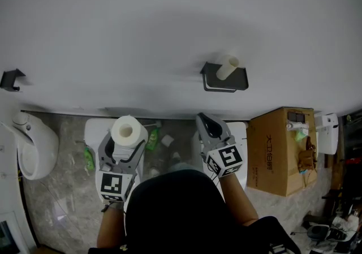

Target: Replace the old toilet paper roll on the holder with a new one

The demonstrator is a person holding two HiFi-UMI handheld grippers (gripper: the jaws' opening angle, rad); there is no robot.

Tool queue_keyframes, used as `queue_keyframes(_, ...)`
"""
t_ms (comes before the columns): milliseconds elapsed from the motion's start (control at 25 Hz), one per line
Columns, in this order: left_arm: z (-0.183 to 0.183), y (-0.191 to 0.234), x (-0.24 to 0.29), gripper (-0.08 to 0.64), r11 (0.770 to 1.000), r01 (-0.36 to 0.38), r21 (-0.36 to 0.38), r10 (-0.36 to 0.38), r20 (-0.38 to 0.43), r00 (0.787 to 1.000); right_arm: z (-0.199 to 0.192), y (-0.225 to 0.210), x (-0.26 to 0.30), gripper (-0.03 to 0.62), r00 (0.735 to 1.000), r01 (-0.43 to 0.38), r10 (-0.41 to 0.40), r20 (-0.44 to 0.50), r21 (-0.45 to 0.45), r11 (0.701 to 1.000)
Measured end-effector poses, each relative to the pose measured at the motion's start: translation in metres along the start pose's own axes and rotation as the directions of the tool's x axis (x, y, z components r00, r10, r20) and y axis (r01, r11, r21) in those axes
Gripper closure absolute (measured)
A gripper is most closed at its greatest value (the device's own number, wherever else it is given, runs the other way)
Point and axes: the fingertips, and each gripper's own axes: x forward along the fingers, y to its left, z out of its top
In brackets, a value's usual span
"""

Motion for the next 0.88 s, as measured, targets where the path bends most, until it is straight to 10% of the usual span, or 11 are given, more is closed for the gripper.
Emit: queue_keyframes(880, 0.014, -0.003, 0.058, 0.184, 0.997, -0.081, 0.005, 0.081, -0.023, 0.996, 0.046, -0.164, 0.019, 0.454, 0.969, 0.238, -0.233, 0.076, -0.06, 0.969)
